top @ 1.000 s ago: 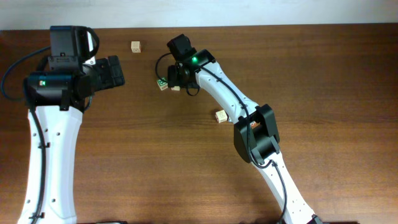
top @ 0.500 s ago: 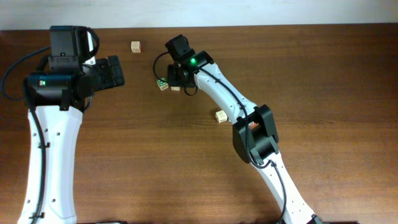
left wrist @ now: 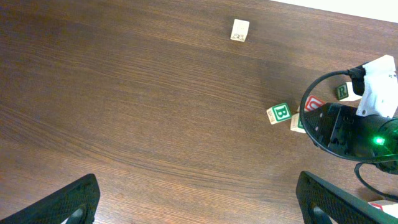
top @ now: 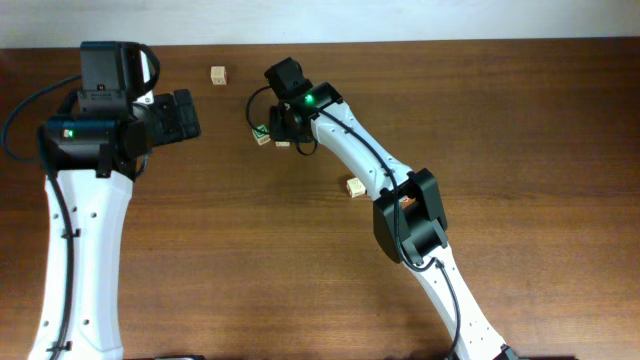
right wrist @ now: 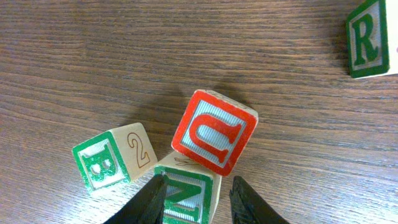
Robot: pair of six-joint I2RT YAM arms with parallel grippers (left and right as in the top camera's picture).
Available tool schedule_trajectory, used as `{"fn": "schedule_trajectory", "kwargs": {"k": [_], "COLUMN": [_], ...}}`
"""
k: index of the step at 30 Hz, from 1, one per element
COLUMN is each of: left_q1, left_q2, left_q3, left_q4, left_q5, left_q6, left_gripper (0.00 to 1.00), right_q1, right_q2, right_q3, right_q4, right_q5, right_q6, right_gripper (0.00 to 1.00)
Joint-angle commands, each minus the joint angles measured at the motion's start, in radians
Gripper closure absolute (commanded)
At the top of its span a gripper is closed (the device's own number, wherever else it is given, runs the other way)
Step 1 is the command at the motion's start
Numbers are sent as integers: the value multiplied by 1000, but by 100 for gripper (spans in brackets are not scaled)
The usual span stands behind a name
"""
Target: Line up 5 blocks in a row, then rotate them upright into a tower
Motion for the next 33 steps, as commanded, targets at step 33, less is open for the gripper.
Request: {"fn": "schedule_trajectory", "kwargs": {"k": [33], "left_q1": [5], "left_q2": [7], "left_q3": [17], "left_q4": [-1], "left_q5": [-11], "left_q6": [-13], "left_gripper": [1], "right_q1": [-102], "right_q2": [17], "right_q3": [-41], "right_q4": [-499], "right_q5": [19], "right_q6": [0], "right_gripper": [69]}}
